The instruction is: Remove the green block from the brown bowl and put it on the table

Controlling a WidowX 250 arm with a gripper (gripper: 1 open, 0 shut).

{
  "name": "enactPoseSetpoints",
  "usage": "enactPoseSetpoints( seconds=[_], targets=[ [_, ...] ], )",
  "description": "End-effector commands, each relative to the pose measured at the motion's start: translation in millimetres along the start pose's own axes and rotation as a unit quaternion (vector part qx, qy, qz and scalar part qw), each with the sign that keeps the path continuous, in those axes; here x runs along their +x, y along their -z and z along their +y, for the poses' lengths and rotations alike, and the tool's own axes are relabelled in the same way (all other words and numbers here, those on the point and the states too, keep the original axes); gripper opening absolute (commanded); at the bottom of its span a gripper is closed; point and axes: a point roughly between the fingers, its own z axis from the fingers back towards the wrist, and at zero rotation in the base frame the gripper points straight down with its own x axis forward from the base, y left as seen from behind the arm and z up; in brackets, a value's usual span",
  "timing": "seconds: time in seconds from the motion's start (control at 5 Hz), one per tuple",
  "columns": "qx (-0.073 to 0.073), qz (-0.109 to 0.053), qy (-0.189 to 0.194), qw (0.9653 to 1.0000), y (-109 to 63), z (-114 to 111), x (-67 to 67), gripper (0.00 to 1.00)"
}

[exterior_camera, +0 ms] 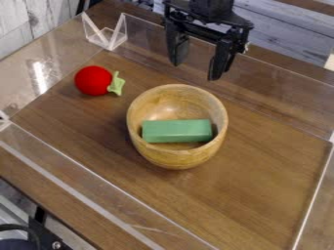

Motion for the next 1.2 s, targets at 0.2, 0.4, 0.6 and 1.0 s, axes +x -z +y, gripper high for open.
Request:
enactPoseSetpoints(
  seconds=[0.2,0.4,0.6,1.0],
  targets=[
    [0.005,0.009,0.163,0.9865,43.9,-5.5,-24.3,1.0],
    [0.012,0.007,0.245,0.9695,56.1,-3.4,-34.9,1.0],
    [0.026,-0.013,0.271,0.9623,58.1,1.0,-31.6,1.0],
    [0.031,-0.041,0.271,0.9613,63.0,27.7,-17.3,1.0]
  ],
)
